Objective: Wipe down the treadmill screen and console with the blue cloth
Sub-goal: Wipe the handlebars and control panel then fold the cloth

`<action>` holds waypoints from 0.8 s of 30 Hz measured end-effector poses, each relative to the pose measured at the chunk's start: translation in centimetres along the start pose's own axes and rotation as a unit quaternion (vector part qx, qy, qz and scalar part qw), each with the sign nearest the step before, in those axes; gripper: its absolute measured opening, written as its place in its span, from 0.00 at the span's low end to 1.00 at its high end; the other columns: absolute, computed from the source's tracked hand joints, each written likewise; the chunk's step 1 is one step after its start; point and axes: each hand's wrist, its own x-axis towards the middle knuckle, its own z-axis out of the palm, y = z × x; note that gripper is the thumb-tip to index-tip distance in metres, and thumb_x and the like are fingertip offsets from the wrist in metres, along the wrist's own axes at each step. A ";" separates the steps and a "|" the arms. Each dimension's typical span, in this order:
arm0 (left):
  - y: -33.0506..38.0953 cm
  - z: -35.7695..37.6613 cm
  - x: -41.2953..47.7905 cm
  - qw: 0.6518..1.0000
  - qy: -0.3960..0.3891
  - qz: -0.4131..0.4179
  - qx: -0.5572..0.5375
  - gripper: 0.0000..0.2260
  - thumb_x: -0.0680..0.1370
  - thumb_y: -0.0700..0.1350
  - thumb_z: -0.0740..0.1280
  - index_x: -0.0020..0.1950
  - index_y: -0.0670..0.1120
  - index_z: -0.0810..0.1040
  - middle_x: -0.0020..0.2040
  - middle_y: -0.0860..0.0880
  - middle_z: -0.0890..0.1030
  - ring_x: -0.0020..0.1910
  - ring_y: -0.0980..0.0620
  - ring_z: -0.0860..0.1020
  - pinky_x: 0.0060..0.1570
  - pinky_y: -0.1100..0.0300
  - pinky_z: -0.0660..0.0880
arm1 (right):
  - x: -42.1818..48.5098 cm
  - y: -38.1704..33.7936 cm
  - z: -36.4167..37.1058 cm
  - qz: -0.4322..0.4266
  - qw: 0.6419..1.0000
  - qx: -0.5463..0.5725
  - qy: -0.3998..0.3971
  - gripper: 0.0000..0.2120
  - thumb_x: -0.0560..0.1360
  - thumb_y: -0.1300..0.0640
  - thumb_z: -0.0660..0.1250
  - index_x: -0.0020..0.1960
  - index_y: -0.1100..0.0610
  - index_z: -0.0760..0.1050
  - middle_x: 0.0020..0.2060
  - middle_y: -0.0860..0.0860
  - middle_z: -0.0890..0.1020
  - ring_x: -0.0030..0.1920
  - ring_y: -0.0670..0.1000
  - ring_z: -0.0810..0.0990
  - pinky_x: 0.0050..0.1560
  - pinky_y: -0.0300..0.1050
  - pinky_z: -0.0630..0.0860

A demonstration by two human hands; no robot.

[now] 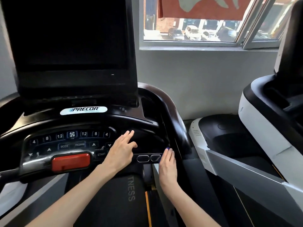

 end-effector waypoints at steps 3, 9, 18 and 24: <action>-0.2 -1.7 -1.7 0.999 0.027 -0.018 0.009 0.21 0.66 0.31 0.71 0.58 0.41 0.79 0.69 0.37 0.70 0.68 0.40 0.70 0.64 0.50 0.69 | -1.4 -0.3 0.9 0.036 0.999 -0.006 -0.040 0.23 0.68 0.73 0.47 0.60 0.78 0.68 0.53 0.74 0.76 0.51 0.68 0.80 0.43 0.53 0.81; -0.2 -3.4 -3.1 0.998 0.027 -0.052 0.004 0.21 0.71 0.33 0.66 0.64 0.41 0.75 0.73 0.40 0.64 0.73 0.43 0.63 0.69 0.53 0.63 | -0.8 1.3 -1.4 0.019 0.982 0.187 0.009 0.20 0.75 0.68 0.59 0.66 0.65 0.64 0.59 0.59 0.74 0.60 0.58 0.74 0.56 0.46 0.71; -0.1 -2.4 -8.2 0.986 -0.001 -0.160 -0.056 0.27 0.77 0.38 0.61 0.76 0.41 0.57 0.76 0.46 0.57 0.76 0.52 0.54 0.72 0.63 0.51 | -0.1 -3.9 0.1 0.051 0.971 0.231 0.030 0.34 0.73 0.72 0.57 0.75 0.65 0.48 0.75 0.59 0.52 0.76 0.57 0.48 0.74 0.48 0.43; -1.5 -2.4 -10.4 0.968 -0.017 -0.247 -0.049 0.29 0.77 0.39 0.62 0.76 0.42 0.55 0.76 0.45 0.59 0.75 0.51 0.57 0.73 0.59 0.54 | -2.3 -10.7 0.9 -0.198 0.935 0.294 -0.033 0.37 0.72 0.72 0.60 0.76 0.61 0.47 0.76 0.54 0.50 0.76 0.52 0.42 0.74 0.46 0.36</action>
